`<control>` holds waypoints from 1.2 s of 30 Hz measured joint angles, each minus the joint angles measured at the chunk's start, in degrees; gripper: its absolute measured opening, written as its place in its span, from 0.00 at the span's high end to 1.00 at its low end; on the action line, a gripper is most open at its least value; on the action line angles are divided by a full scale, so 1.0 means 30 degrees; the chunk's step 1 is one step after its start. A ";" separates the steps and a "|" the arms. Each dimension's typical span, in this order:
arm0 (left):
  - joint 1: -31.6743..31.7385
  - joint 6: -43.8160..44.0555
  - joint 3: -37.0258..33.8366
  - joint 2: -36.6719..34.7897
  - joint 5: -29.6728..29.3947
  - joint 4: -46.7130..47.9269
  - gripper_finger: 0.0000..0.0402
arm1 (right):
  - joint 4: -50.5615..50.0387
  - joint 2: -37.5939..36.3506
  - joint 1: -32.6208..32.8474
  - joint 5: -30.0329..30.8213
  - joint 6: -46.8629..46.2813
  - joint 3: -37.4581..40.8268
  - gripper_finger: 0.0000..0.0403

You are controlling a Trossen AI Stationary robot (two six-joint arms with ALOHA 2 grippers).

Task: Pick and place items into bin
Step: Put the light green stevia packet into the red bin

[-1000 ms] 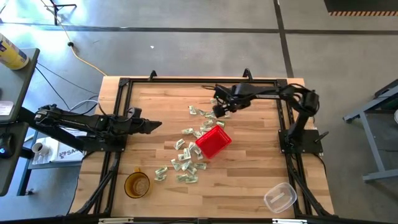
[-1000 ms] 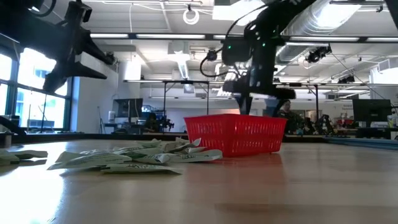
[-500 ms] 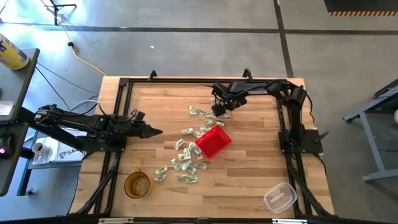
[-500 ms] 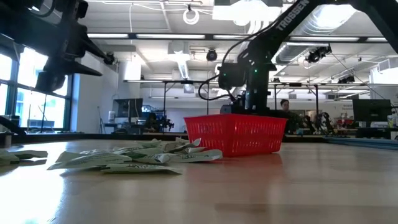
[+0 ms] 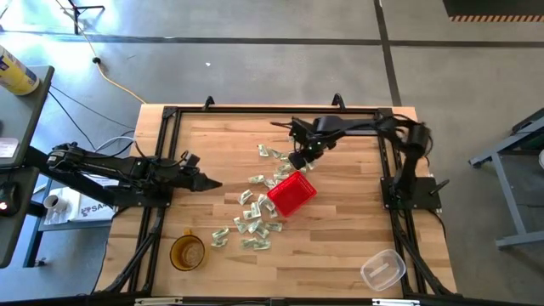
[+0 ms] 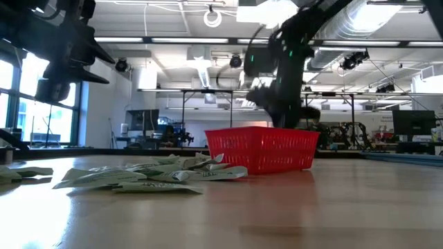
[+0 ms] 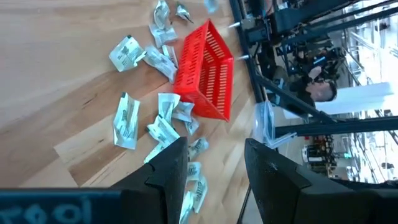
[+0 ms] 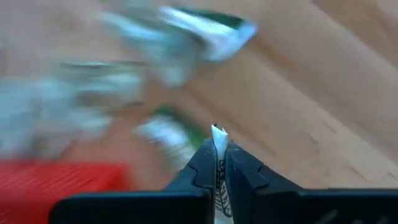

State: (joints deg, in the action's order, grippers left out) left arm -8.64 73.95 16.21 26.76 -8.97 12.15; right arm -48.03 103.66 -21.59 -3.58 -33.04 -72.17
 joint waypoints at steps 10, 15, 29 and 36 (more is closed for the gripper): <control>0.0000 -0.1223 0.0000 0.0170 0.2405 0.0735 0.52 | 0.2103 -0.2189 0.3967 -0.4769 0.0564 -0.0011 0.99; 0.0000 -0.1926 0.0000 0.0766 0.3877 0.0575 0.52 | 0.3623 -0.0702 0.5711 -0.4805 0.0341 -0.0011 0.89; -0.0899 -0.2563 0.1782 0.6752 0.7778 0.0780 0.41 | 0.2283 -0.2173 0.7309 0.3539 0.1736 -0.0025 0.20; -0.4494 -0.4015 0.6790 1.2215 0.4739 0.5620 0.38 | -0.1109 -0.4027 0.8632 0.7156 0.2940 -0.0018 0.16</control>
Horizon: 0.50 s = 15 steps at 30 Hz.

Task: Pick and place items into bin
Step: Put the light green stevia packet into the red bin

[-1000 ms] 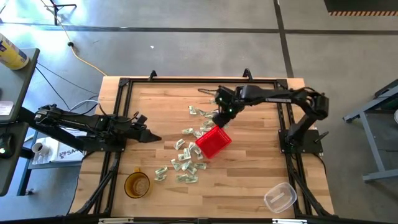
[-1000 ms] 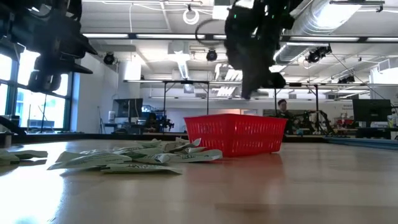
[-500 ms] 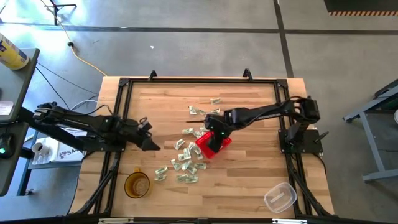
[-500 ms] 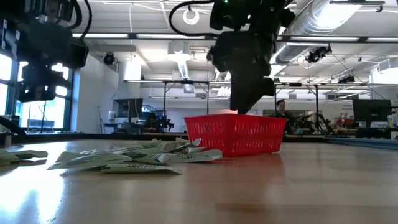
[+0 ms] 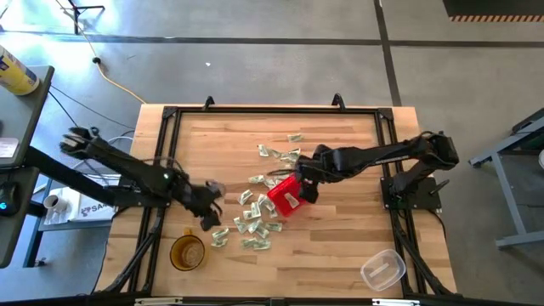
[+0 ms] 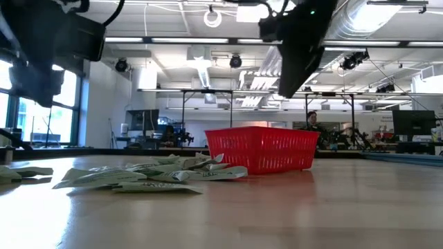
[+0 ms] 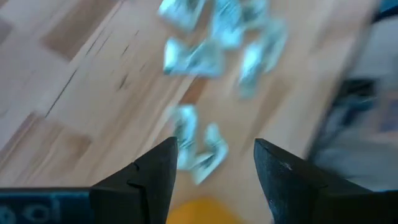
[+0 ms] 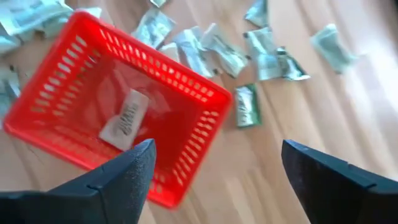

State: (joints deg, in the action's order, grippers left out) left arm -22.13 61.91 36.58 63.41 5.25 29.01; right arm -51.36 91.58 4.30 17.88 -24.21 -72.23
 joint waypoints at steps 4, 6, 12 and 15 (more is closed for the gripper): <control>-0.1198 0.0544 0.2360 0.3718 -0.0173 0.1798 0.38 | -0.1325 -0.0739 0.0843 0.1795 -0.0481 0.0000 0.16; -0.1505 0.1243 0.3070 0.5372 -0.0128 0.1748 0.38 | -0.1840 -0.0898 0.1157 0.2646 -0.1035 0.0000 0.16; -0.1624 0.1913 0.4647 0.9572 -0.0237 0.1812 0.38 | -0.3246 -0.0937 0.1716 0.3637 -0.2398 0.0000 0.16; -0.1360 0.2012 0.4962 1.0803 -0.0304 0.1957 0.38 | -0.3310 -0.0937 0.2086 0.3720 -0.2395 0.0000 0.16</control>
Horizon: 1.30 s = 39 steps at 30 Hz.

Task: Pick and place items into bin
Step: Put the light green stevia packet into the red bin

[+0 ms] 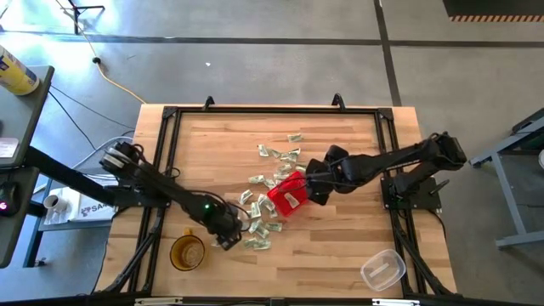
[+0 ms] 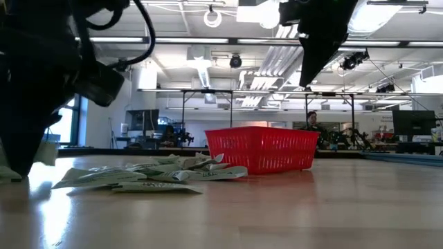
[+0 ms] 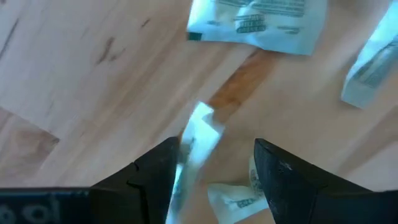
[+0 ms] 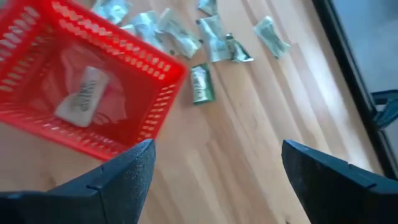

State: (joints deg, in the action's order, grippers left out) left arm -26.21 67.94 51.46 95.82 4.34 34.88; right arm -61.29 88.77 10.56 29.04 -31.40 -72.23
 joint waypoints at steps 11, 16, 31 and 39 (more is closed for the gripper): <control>0.0488 -0.0856 -0.0084 0.0401 -0.0582 0.1247 0.86 | -0.0347 -0.0007 0.0895 0.0651 -0.0441 0.0000 0.17; 0.1403 -0.2013 0.0552 -0.0509 -0.0831 0.2435 0.91 | -0.2027 -0.1604 0.2312 0.4098 -0.4208 0.0008 0.17; 0.8259 -1.2178 0.7213 0.1109 -0.0065 -0.5129 0.91 | -0.8350 -0.4613 0.4251 0.4545 -1.0861 -0.0007 0.18; 0.9220 -1.1919 0.7913 0.4235 0.2456 -0.6927 0.84 | -0.8331 -0.4590 0.4064 0.4178 -1.0906 -0.0007 0.18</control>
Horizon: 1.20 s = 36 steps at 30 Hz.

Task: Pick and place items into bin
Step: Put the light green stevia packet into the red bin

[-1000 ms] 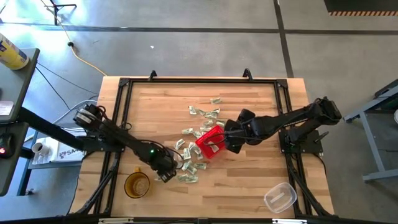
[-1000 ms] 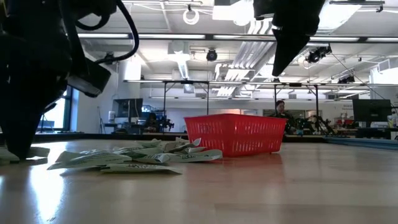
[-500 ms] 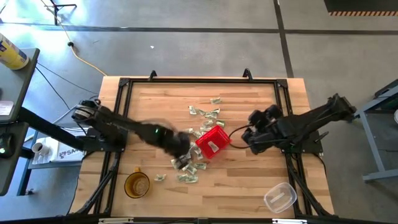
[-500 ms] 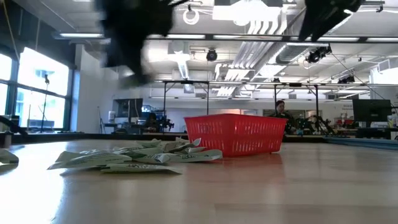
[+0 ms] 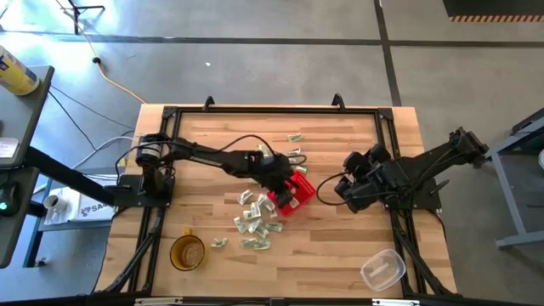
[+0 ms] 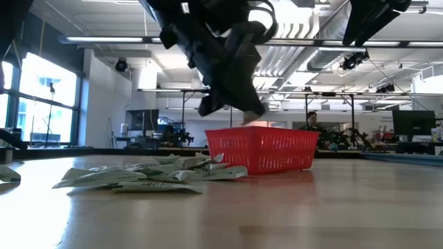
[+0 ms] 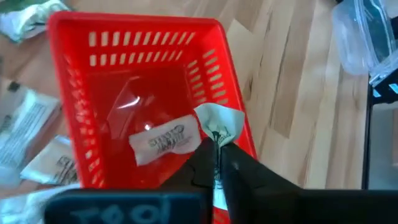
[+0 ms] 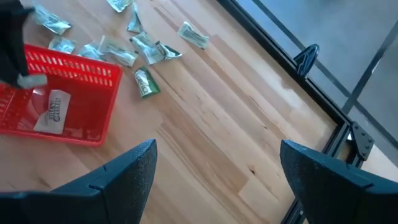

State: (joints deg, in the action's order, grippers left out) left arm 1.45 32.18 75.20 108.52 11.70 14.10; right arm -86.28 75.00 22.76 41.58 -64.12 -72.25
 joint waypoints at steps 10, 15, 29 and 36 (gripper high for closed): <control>-0.1586 0.0461 0.0744 -0.1699 -0.2849 0.3946 0.35 | 0.5497 -0.0006 -0.7313 -0.3036 0.7684 0.0015 0.18; -0.3154 0.0756 0.0610 -0.2704 -0.5532 0.9242 0.25 | 1.0244 0.0566 -1.0514 -0.5999 1.5317 0.0000 0.18; -0.7792 0.9270 0.0653 -0.4267 -0.8576 1.4077 0.42 | 1.6671 0.9973 -1.7872 -1.3810 2.9928 -0.0901 0.18; -0.8853 1.3759 -0.1947 -0.4524 -0.7163 1.2929 0.41 | 1.5732 1.4683 -1.8364 -1.3528 3.2559 -0.5473 0.18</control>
State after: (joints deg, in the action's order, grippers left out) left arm -25.10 73.46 69.36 94.95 -9.79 52.89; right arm -39.08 119.05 -32.34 0.99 33.56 -88.67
